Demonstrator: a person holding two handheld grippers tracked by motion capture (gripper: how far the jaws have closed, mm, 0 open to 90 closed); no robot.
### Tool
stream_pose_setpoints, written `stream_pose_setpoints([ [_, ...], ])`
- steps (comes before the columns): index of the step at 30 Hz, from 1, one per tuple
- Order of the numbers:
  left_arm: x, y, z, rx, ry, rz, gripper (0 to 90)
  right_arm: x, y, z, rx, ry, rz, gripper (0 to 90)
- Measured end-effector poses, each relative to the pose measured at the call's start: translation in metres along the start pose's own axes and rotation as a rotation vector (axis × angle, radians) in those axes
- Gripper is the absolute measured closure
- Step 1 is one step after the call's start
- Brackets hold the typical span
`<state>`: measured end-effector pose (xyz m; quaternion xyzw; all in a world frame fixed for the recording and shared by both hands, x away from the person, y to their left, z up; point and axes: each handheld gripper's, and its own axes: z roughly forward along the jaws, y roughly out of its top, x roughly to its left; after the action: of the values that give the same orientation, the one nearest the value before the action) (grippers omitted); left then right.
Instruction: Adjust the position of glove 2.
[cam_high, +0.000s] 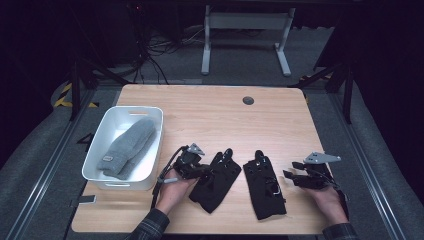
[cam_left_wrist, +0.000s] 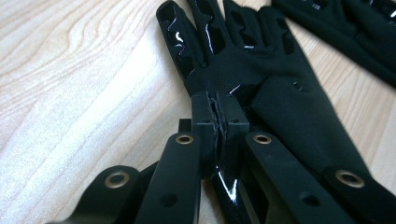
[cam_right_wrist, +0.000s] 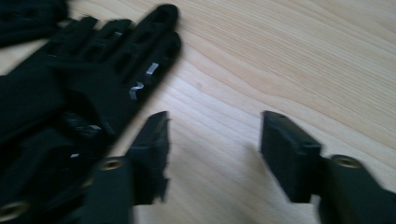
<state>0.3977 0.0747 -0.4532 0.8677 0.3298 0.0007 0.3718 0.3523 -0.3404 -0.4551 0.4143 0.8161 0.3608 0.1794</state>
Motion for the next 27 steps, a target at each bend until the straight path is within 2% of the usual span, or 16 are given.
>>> stream_pose_setpoints([
  [3, 0.000, 0.001, -0.003, -0.013, -0.007, -0.003, 87.8, 0.007, -0.001, -0.007, 0.017, 0.065, -0.020, 73.9],
  [7, 0.001, 0.002, -0.005, -0.026, -0.019, -0.015, 87.8, 0.023, -0.003, -0.011, 0.066, 0.120, -0.053, 88.3],
  [13, 0.000, 0.002, -0.008, -0.033, -0.027, -0.019, 87.9, 0.041, -0.002, -0.007, 0.111, 0.191, -0.106, 89.7],
  [22, 0.001, 0.004, -0.011, -0.048, -0.037, -0.023, 87.8, 0.052, 0.003, -0.001, 0.104, 0.241, -0.125, 89.8],
  [27, 0.002, 0.007, -0.011, -0.064, -0.029, -0.025, 87.9, 0.057, 0.007, 0.004, 0.104, 0.258, -0.142, 89.8],
])
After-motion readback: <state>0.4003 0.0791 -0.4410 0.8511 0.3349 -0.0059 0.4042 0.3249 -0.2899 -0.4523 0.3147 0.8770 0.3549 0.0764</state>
